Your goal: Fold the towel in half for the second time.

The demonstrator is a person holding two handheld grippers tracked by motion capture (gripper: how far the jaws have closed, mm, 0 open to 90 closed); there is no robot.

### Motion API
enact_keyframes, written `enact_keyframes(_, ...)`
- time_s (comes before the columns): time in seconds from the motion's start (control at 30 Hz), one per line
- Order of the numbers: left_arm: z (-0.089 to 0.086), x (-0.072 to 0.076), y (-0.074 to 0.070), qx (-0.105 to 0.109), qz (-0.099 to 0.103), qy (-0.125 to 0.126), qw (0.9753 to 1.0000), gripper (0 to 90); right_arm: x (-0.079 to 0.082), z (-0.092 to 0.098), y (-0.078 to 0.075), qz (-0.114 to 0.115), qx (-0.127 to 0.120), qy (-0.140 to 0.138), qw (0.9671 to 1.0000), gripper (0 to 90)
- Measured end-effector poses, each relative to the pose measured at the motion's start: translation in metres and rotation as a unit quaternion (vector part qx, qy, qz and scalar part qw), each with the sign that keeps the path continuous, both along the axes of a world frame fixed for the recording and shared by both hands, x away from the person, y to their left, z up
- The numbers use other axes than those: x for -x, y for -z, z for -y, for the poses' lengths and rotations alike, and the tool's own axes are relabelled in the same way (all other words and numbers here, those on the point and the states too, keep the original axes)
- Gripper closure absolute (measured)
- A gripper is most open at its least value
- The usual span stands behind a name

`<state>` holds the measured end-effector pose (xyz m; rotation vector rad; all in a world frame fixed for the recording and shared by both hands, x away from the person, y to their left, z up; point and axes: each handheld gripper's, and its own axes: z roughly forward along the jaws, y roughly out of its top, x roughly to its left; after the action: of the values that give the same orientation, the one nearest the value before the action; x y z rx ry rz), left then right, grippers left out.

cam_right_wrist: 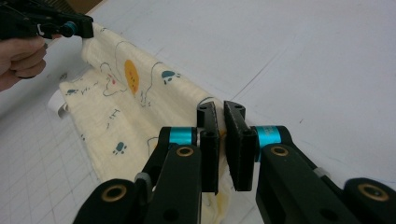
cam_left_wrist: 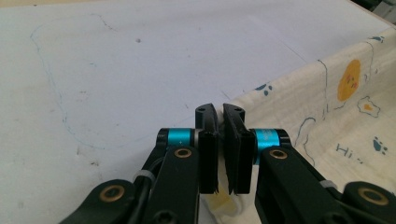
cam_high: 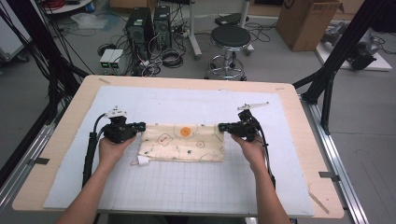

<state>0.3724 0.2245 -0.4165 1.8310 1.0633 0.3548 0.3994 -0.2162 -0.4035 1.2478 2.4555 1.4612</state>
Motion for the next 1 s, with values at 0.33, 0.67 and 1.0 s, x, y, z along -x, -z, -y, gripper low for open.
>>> enact_keyframes(0.33, -0.001, 0.010, 0.001, -0.002, 0.009, 0.007, 0.9999, 84.0, 0.011, 0.003, 0.008, 0.000, -0.016, -0.005, 0.9999, 84.9)
enact_keyframes(0.67, -0.002, 0.022, 0.004, -0.012, 0.009, 0.029, 0.9995, 83.6, 0.023, 0.002, 0.008, 0.001, -0.018, -0.015, 0.9997, 84.8)
enact_keyframes(1.0, -0.003, 0.035, 0.009, -0.026, 0.001, 0.051, 0.9983, 83.5, 0.036, 0.001, 0.015, 0.007, -0.006, -0.030, 0.9995, 84.8)
